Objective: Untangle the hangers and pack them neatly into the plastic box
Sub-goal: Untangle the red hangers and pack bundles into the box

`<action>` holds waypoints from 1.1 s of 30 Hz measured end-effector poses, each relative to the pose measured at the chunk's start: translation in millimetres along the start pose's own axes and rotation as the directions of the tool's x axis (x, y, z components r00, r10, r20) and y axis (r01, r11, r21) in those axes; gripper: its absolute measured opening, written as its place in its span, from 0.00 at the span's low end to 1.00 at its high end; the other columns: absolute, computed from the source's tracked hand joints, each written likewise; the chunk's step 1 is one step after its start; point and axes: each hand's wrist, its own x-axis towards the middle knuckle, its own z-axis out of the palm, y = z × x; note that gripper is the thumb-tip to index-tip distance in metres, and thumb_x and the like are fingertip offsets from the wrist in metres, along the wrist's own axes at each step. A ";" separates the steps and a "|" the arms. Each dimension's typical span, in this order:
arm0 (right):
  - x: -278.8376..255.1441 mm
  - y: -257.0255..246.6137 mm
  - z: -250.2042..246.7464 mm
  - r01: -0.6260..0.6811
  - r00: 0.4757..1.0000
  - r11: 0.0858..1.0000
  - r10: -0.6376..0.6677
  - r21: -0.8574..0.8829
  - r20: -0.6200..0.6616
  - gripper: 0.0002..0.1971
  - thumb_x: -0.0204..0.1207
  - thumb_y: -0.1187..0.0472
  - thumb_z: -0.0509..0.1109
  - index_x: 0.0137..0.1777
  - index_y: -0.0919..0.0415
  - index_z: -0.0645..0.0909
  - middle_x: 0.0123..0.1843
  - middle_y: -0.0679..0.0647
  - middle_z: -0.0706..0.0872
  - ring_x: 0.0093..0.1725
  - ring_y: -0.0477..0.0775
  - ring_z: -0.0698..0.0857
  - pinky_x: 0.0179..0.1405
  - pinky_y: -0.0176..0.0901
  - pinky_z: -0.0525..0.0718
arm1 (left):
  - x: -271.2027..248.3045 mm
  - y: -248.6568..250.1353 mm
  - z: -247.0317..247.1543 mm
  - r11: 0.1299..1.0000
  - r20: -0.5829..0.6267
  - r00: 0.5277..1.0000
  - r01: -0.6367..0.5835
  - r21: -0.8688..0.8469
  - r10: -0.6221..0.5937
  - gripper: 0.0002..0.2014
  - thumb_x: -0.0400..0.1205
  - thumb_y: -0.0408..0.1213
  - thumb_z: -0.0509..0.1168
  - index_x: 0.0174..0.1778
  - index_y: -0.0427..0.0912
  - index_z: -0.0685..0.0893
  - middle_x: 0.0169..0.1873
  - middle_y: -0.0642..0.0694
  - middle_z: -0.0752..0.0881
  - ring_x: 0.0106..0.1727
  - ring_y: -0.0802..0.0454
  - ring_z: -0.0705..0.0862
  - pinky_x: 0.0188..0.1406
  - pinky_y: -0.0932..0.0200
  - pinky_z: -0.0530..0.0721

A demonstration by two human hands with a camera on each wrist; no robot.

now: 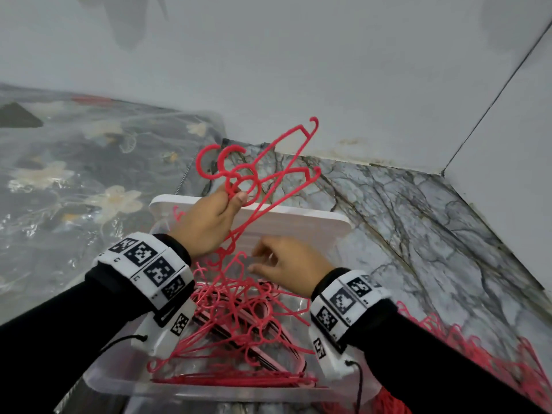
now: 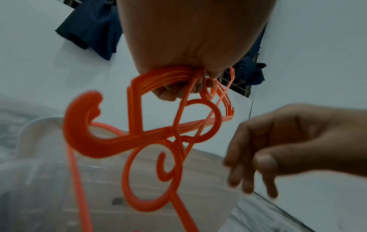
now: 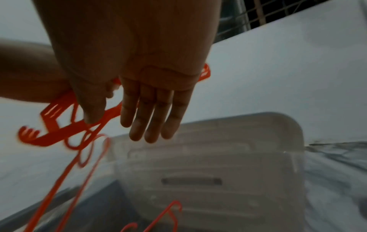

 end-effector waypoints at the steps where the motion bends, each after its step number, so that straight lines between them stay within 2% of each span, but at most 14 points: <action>1: 2.1 -3.8 9.9 -0.011 1.000 1.000 0.011 0.019 0.021 0.16 0.77 0.48 0.70 0.58 0.57 0.80 0.50 0.49 0.87 0.46 0.48 0.83 0.45 0.40 0.79 | -0.1 0.4 1.1 1.000 -0.013 1.000 0.011 -0.024 -0.011 0.13 0.88 0.47 0.52 0.52 0.44 0.79 0.38 0.58 0.79 0.44 0.56 0.76 0.41 0.67 0.67; 3: 6.3 -11.1 26.3 -0.047 0.999 0.997 0.046 0.055 0.022 0.18 0.76 0.45 0.70 0.59 0.56 0.78 0.50 0.48 0.88 0.48 0.50 0.85 0.46 0.43 0.81 | -0.6 1.9 2.4 0.995 -0.031 0.999 0.008 -0.104 -0.011 0.12 0.88 0.46 0.52 0.48 0.47 0.78 0.38 0.61 0.78 0.41 0.63 0.77 0.38 0.77 0.69; 5: 10.2 -16.4 38.9 -0.084 0.996 0.990 0.084 0.109 0.004 0.18 0.75 0.44 0.69 0.56 0.56 0.78 0.45 0.49 0.86 0.45 0.51 0.84 0.41 0.42 0.79 | -1.3 5.2 2.5 0.982 -0.029 1.000 0.001 -0.188 -0.006 0.12 0.88 0.45 0.51 0.44 0.47 0.76 0.41 0.55 0.81 0.43 0.66 0.81 0.38 0.83 0.70; 7: 13.0 -19.8 47.7 -0.114 0.992 0.977 0.122 0.181 -0.034 0.15 0.74 0.46 0.71 0.51 0.57 0.80 0.40 0.48 0.83 0.40 0.49 0.81 0.39 0.41 0.77 | -1.6 5.8 1.6 0.972 -0.033 0.999 -0.001 -0.235 -0.006 0.15 0.88 0.45 0.50 0.41 0.43 0.76 0.40 0.50 0.82 0.42 0.68 0.80 0.35 0.79 0.71; 9: 15.7 -20.8 52.9 -0.144 0.984 0.962 0.165 0.232 -0.074 0.10 0.74 0.53 0.71 0.50 0.58 0.81 0.39 0.51 0.85 0.41 0.52 0.83 0.42 0.45 0.81 | -2.0 5.6 0.8 0.973 -0.029 1.000 0.002 -0.232 -0.009 0.17 0.88 0.46 0.50 0.35 0.44 0.71 0.29 0.55 0.73 0.30 0.72 0.77 0.33 0.78 0.70; 11: 17.5 -19.1 55.4 -0.157 0.978 0.953 0.187 0.258 -0.096 0.06 0.75 0.59 0.70 0.49 0.59 0.82 0.42 0.56 0.88 0.44 0.56 0.87 0.44 0.45 0.83 | -1.5 2.8 1.7 0.982 -0.031 0.999 -0.018 -0.189 0.013 0.16 0.88 0.46 0.49 0.34 0.48 0.65 0.28 0.58 0.69 0.29 0.76 0.74 0.33 0.81 0.70; 13: 17.4 -16.7 55.0 -0.162 0.975 0.949 0.196 0.269 -0.102 0.04 0.75 0.62 0.69 0.48 0.60 0.82 0.43 0.57 0.89 0.44 0.56 0.87 0.43 0.42 0.81 | -1.3 -0.7 1.1 0.991 -0.056 0.998 -0.020 -0.133 0.013 0.15 0.88 0.47 0.49 0.35 0.49 0.67 0.30 0.58 0.71 0.30 0.73 0.74 0.33 0.79 0.70; 17: 14.4 -11.5 50.1 -0.163 0.968 0.935 0.213 0.316 -0.132 0.01 0.75 0.65 0.70 0.43 0.59 0.83 0.38 0.56 0.90 0.36 0.51 0.86 0.38 0.39 0.81 | 0.2 -5.8 -1.6 0.996 -0.074 0.997 0.027 -0.081 -0.033 0.21 0.88 0.50 0.48 0.41 0.36 0.73 0.32 0.50 0.73 0.33 0.58 0.71 0.34 0.72 0.71; 19: 14.1 -8.1 46.0 -0.165 0.966 0.942 0.214 0.293 -0.143 0.02 0.75 0.65 0.70 0.42 0.59 0.83 0.37 0.55 0.90 0.34 0.49 0.85 0.36 0.38 0.80 | 1.4 -6.1 -3.1 0.995 -0.083 0.995 0.041 -0.090 -0.048 0.20 0.88 0.50 0.50 0.34 0.43 0.70 0.28 0.54 0.71 0.30 0.60 0.70 0.32 0.67 0.70; 21: 14.3 -4.0 41.3 -0.169 0.962 0.937 0.224 0.306 -0.153 0.05 0.76 0.66 0.69 0.39 0.58 0.82 0.37 0.56 0.91 0.33 0.48 0.85 0.36 0.38 0.81 | 2.2 -5.7 -4.5 0.994 -0.085 0.995 0.051 -0.101 -0.059 0.18 0.87 0.49 0.52 0.31 0.49 0.67 0.26 0.55 0.70 0.26 0.61 0.71 0.29 0.67 0.69; 24: 13.1 0.3 36.4 -0.176 0.955 0.921 0.245 0.347 -0.167 0.15 0.76 0.68 0.69 0.32 0.52 0.74 0.38 0.60 0.90 0.35 0.51 0.86 0.36 0.38 0.80 | 1.3 -5.8 -4.9 0.984 -0.034 0.993 0.105 -0.144 -0.111 0.16 0.87 0.48 0.54 0.41 0.40 0.72 0.24 0.47 0.75 0.21 0.53 0.75 0.22 0.65 0.74; 28: 13.6 -0.1 34.7 -0.204 0.939 0.913 0.285 0.353 -0.195 0.03 0.75 0.66 0.71 0.40 0.62 0.83 0.39 0.62 0.89 0.37 0.57 0.84 0.41 0.45 0.82 | 0.8 -4.7 -5.7 0.978 -0.024 0.988 0.147 -0.145 -0.152 0.17 0.87 0.49 0.54 0.46 0.37 0.75 0.23 0.43 0.81 0.21 0.54 0.84 0.26 0.63 0.79; 30: 14.0 0.0 33.4 -0.220 0.927 0.899 0.313 0.378 -0.207 0.00 0.74 0.65 0.72 0.42 0.62 0.84 0.39 0.61 0.90 0.40 0.57 0.87 0.44 0.46 0.84 | 1.4 -4.5 -6.1 0.979 -0.022 0.987 0.152 -0.137 -0.156 0.19 0.87 0.49 0.54 0.46 0.34 0.76 0.23 0.42 0.82 0.21 0.55 0.85 0.29 0.60 0.79; 33: 13.3 -1.4 30.2 -0.231 0.910 0.859 0.357 0.456 -0.210 0.08 0.72 0.66 0.75 0.40 0.56 0.79 0.38 0.59 0.89 0.40 0.55 0.88 0.41 0.43 0.84 | 0.4 -3.8 -4.8 0.978 0.010 0.988 0.151 -0.144 -0.151 0.18 0.87 0.48 0.54 0.42 0.37 0.75 0.23 0.43 0.81 0.23 0.51 0.86 0.30 0.59 0.80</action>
